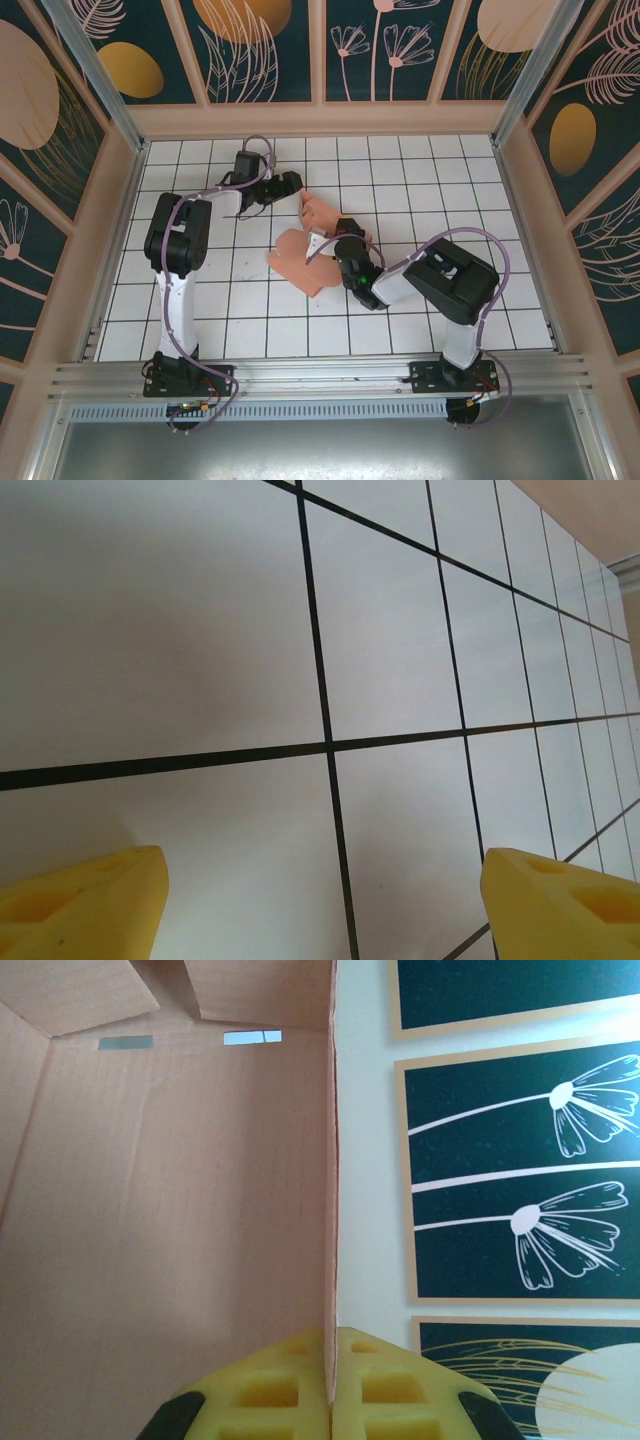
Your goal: Fold the paper box
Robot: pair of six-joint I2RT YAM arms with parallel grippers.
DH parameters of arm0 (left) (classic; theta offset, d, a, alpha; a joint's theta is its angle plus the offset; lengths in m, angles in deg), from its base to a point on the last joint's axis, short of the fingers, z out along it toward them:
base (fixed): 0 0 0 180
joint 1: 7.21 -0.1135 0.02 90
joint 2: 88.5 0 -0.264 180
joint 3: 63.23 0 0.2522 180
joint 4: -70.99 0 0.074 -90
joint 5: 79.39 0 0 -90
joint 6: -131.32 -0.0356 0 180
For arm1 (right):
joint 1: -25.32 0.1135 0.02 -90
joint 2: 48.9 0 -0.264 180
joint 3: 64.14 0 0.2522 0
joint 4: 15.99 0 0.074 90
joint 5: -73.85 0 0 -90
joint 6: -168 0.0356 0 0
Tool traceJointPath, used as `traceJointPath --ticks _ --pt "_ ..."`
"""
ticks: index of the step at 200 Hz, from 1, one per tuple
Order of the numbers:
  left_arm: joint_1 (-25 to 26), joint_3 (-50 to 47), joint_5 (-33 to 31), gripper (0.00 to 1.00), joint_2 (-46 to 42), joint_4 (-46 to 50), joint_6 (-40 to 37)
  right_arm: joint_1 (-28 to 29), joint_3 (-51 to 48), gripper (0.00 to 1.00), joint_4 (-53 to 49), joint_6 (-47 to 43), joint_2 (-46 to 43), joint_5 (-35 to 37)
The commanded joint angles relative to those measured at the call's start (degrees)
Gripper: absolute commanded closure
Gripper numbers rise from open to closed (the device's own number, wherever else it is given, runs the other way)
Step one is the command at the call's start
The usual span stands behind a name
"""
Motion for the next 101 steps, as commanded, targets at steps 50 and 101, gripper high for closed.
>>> traceJointPath --ticks 50,101 --pt "-0.3 3.0 8.7 0.19 4.6 4.6 -4.8 1.1 0.4 1.0 3.6 -1.6 -0.4 3.6" --pt "-0.2 0.7 14.4 0.22 2.9 8.5 -11.6 1.2 0.6 1.0 3.9 -1.1 -0.3 3.3"
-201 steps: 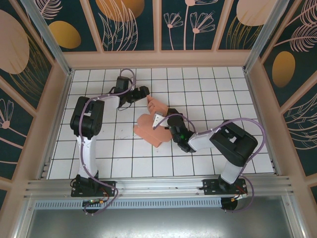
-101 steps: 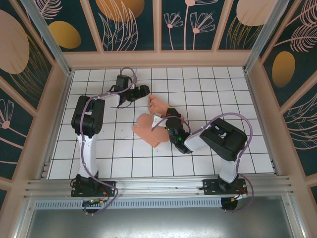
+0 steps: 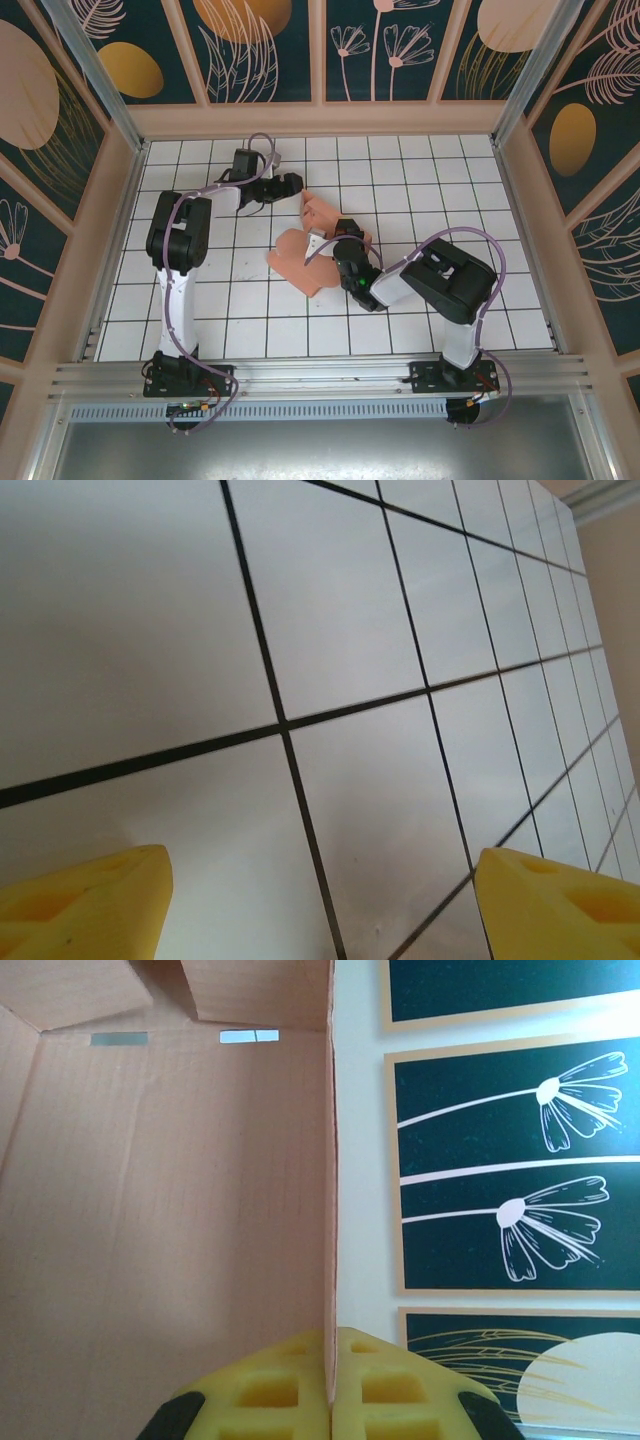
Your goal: Fold the paper box
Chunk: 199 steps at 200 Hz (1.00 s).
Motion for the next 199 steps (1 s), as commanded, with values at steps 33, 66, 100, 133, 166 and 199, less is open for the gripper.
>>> traceJointPath --ticks 33,66,100,133,166,199 --pt "0.6 -6.4 8.6 0.22 -1.2 3.4 -5.4 0.3 0.8 1.0 2.3 -0.1 -0.6 0.6" --pt "0.6 -7.9 4.6 0.21 -1.9 2.5 -4.7 -0.4 1.1 1.0 1.7 0.3 -0.8 0.4" --pt "0.5 -13.2 2.3 0.18 -7.1 -6.1 -1.7 -1.3 0.9 1.0 -0.6 2.2 -2.4 -0.5" --pt "0.5 -15.4 -1.3 0.17 -9.7 -7.8 -2.2 -2.0 1.3 1.0 -1.2 2.6 -2.5 -1.3" --pt "0.2 -25.7 -9.8 0.07 -17.3 -20.3 0.0 -2.9 3.3 1.0 -11.3 10.0 -5.6 -2.9" --pt "0.2 -36.9 -8.5 0.02 -24.6 -34.9 -0.7 -3.0 3.8 1.0 -14.3 13.2 -6.3 -4.0"
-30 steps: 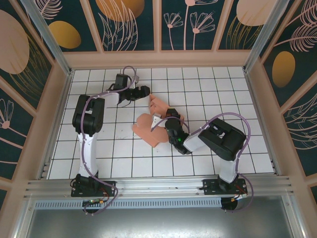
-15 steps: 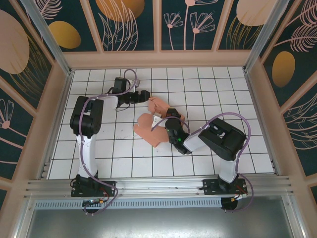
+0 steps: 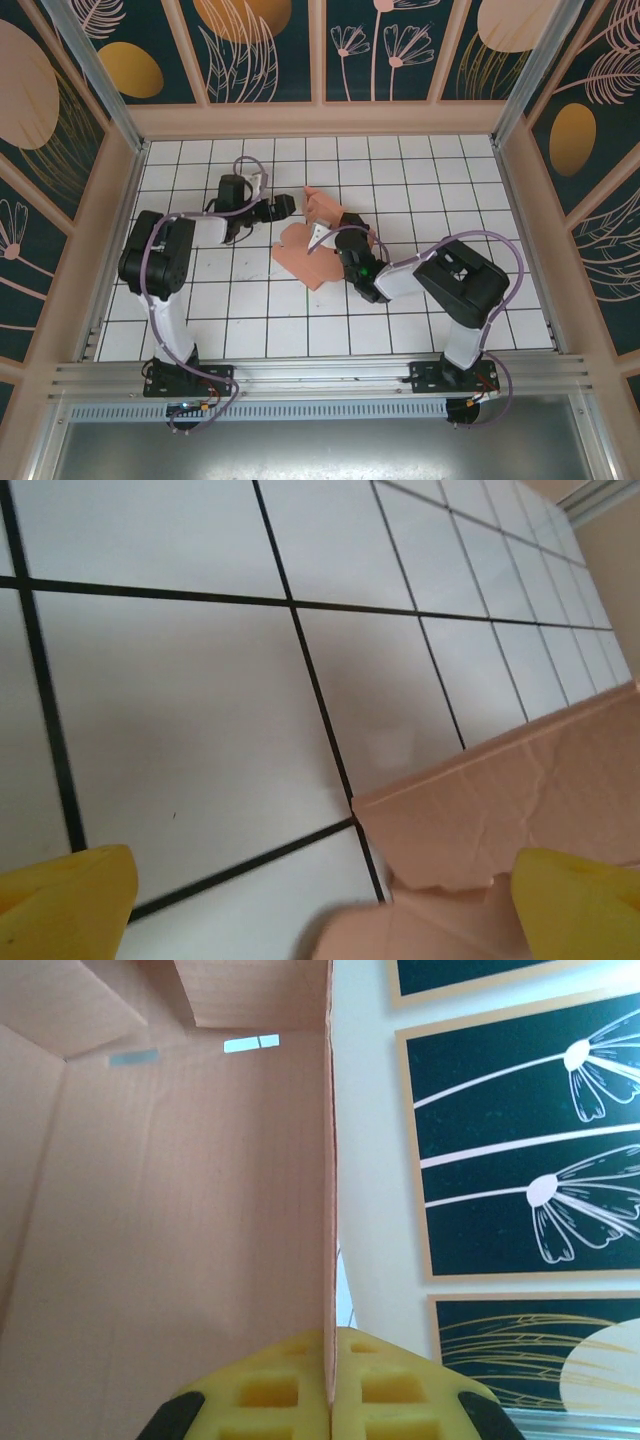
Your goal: Fold the paper box
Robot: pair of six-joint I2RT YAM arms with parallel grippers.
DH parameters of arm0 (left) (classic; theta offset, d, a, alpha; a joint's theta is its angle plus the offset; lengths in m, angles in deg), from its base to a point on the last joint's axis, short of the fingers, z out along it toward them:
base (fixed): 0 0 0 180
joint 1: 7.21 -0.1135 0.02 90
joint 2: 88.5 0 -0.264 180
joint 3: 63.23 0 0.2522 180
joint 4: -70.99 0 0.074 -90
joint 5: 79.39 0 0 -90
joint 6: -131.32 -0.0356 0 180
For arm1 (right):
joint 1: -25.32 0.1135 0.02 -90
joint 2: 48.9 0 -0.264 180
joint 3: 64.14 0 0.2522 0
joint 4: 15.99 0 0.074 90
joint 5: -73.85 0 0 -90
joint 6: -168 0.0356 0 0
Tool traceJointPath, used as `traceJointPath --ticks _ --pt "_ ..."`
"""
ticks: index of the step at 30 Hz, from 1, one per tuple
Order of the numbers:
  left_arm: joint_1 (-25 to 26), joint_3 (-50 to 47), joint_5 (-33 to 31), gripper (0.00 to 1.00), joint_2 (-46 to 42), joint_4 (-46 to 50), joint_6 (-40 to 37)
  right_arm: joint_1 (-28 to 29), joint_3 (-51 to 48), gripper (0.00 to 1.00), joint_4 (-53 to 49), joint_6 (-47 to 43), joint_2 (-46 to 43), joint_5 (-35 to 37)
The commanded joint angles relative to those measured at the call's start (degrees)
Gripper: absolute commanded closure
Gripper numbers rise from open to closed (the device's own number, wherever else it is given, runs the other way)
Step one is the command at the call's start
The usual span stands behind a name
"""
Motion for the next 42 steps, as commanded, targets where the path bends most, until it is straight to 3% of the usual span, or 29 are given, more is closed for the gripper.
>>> traceJointPath --ticks 1,3,7,16,21,26,29,34,38,42 --pt "0.0 -6.8 -1.1 0.02 -6.2 -15.1 -0.3 -0.2 1.5 1.0 -3.5 4.8 -1.9 -1.2" --pt "0.2 -9.2 -0.4 0.01 -7.7 -17.6 -2.6 -0.2 1.6 1.0 -3.7 5.2 -1.6 -1.5" --pt "0.9 -7.5 3.2 0.04 -6.7 -12.9 -10.1 0.0 2.2 1.0 -6.2 7.2 -2.2 -2.9" --pt "5.6 0.3 -0.8 0.11 -2.1 1.7 -22.3 -0.1 4.1 1.0 -11.9 11.2 -2.5 -4.7" --pt "6.2 4.0 -3.4 0.15 0.7 2.9 -21.6 0.0 4.6 1.0 -12.9 11.4 -2.7 -4.7" --pt "6.1 5.3 -14.0 0.16 2.5 4.1 -19.6 -0.1 4.6 1.0 -13.9 12.2 -3.7 -4.8" --pt "5.9 4.1 -16.6 0.18 1.9 3.3 -19.0 -0.3 4.7 1.0 -14.3 12.5 -4.1 -4.8" --pt "5.3 2.2 -15.4 0.22 1.1 1.1 -17.7 -0.5 4.5 1.0 -14.6 12.9 -4.0 -4.9" --pt "5.3 2.3 -9.9 0.24 1.2 1.0 -17.9 -0.4 4.7 1.0 -14.6 13.0 -3.7 -5.0" --pt "5.4 3.4 -4.7 0.4 2.0 1.1 -17.7 -0.4 5.0 1.0 -14.7 12.9 -3.5 -5.0"
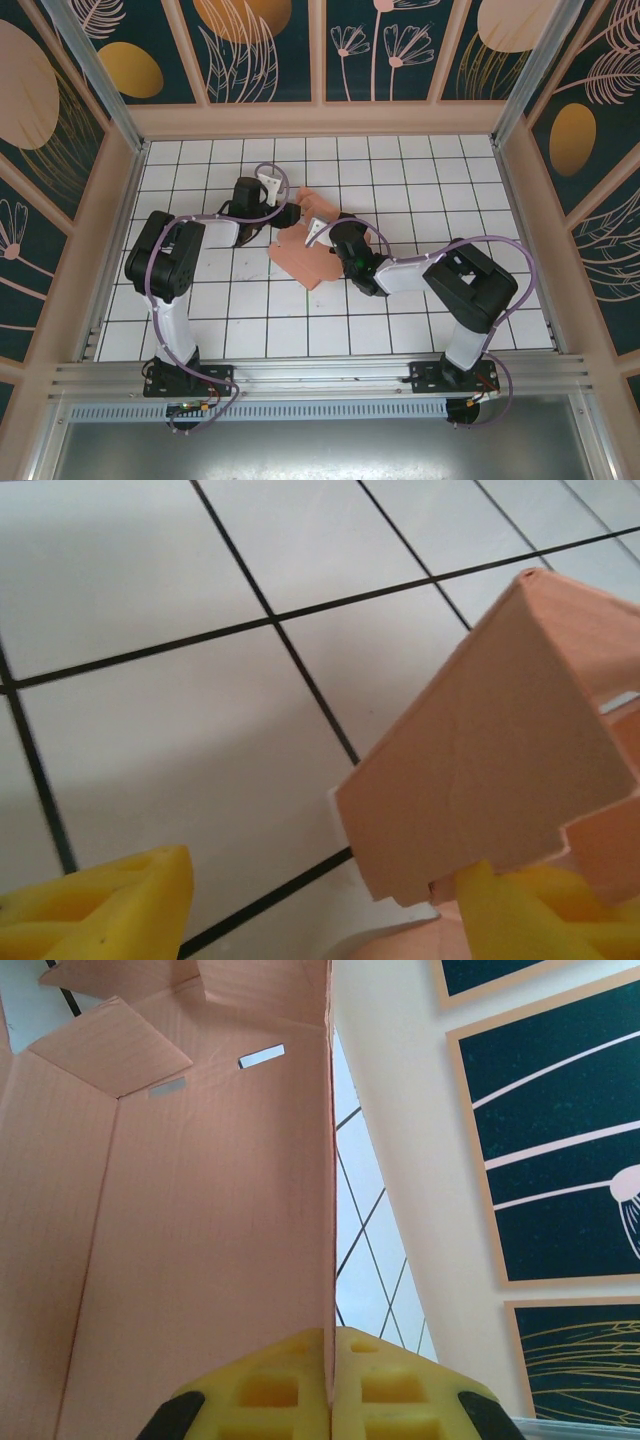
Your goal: Fold the paper box
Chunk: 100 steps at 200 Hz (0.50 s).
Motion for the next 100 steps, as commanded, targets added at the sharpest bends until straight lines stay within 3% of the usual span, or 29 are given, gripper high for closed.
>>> traceJointPath --ticks 1,27,46,100 --pt "0.0 0.8 5.8 0.46 0.3 -1.4 0.1 -0.4 1.3 1.0 -1.0 1.2 -0.9 -0.5" --pt "0.0 0.5 7.0 0.76 -0.3 -0.9 -1.0 -0.4 1.4 1.0 -1.2 1.3 -0.8 -0.4" --pt "0.1 -0.8 5.6 0.86 -1.5 -1.0 -1.8 -0.4 1.6 1.0 -1.2 1.3 -0.5 -0.3" --pt "0.6 -6.8 2.7 0.92 -5.1 -2.5 -1.4 -0.5 3.5 1.0 -1.0 1.1 1.5 0.4"
